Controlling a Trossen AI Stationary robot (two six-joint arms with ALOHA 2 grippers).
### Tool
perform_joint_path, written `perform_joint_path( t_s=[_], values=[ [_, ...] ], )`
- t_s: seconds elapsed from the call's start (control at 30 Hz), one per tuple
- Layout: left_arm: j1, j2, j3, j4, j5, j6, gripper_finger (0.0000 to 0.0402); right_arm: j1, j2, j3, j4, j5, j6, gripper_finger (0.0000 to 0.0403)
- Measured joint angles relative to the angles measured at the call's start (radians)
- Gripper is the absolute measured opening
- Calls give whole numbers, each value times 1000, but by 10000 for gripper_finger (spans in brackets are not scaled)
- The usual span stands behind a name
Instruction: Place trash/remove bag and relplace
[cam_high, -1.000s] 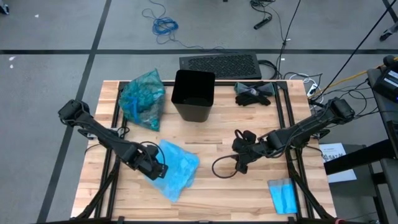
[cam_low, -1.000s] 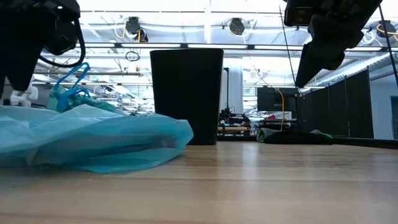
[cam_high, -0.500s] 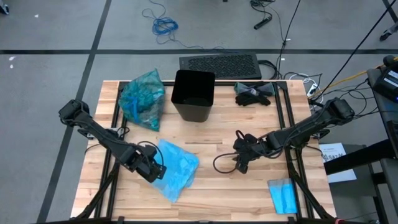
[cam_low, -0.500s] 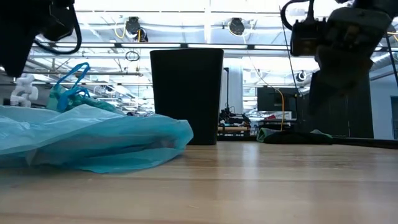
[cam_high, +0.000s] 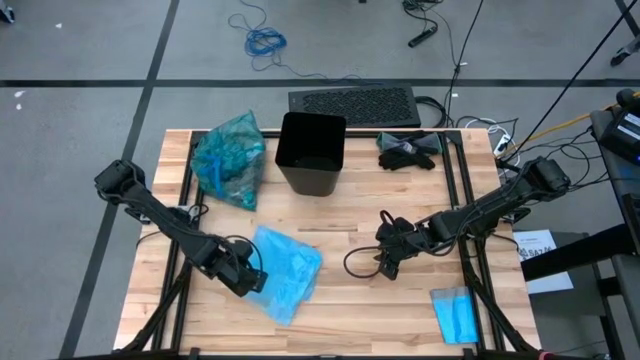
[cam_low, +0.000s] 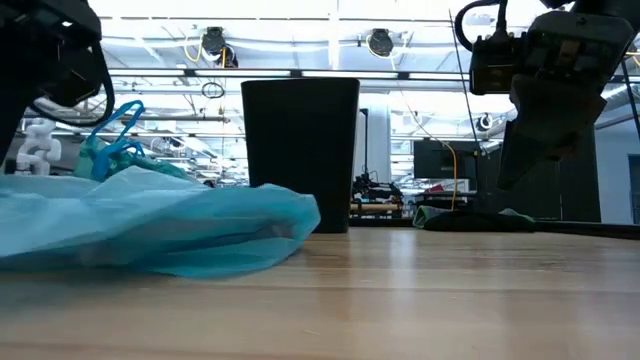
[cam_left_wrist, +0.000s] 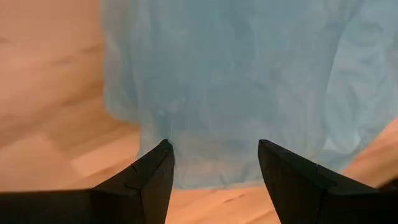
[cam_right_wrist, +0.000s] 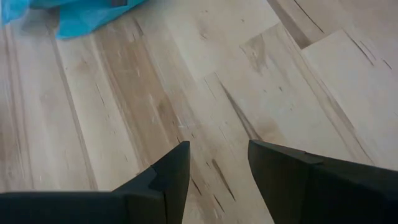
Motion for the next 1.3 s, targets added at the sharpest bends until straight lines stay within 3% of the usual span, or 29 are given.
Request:
perform_joint_path(
  t_s=[0.13,0.3,0.37,0.6,0.83,1.1,1.3],
  values=[
    [0,7,-30,104,-9,-11,188,0,0,0,1,0,0,155],
    [0,7,-31,177,-97,-20,39,0,0,0,24,0,0,155],
    [0,7,-31,222,-134,-19,14,0,0,0,36,0,4,155],
    [28,1,-21,413,-298,59,1,0,0,0,124,-9,13,155],
    [108,-43,15,651,-455,309,1,-2,-50,0,202,-23,-1,155],
    [256,-144,112,870,-527,760,0,-3,-188,0,216,-21,-73,155],
    [379,-176,265,1021,-505,1129,0,-5,-315,1,284,48,-171,155]
  ],
)
